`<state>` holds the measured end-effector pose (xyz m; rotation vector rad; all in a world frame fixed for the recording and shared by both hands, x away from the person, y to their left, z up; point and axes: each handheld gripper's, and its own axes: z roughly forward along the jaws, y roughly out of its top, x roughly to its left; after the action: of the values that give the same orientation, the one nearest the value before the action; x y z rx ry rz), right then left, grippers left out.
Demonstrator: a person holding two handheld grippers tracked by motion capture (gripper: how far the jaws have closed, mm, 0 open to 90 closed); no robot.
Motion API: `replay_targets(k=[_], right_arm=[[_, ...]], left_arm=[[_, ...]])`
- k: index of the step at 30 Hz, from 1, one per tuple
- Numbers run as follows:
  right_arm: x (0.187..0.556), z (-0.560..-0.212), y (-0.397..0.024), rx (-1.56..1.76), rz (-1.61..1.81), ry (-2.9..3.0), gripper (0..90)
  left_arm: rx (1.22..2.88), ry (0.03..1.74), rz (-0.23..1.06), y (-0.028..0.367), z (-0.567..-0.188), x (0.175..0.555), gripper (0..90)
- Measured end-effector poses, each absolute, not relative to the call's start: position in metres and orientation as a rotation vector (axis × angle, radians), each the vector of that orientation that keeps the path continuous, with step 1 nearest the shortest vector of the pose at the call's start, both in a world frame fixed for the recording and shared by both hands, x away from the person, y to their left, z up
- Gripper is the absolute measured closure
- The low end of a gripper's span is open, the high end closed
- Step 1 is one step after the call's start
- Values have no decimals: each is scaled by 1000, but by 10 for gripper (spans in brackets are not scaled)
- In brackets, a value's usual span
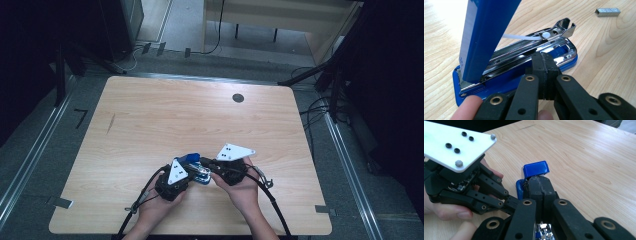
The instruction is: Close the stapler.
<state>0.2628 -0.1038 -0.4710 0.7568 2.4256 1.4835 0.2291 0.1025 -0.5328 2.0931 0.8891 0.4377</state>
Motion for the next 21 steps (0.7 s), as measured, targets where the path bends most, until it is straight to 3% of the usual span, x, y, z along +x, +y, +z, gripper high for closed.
replay_targets(k=[21], right_arm=[[272,-455,-86,689,1475,2442,900]], left_arm=[[2095,882,461,101,-533,228,900]])
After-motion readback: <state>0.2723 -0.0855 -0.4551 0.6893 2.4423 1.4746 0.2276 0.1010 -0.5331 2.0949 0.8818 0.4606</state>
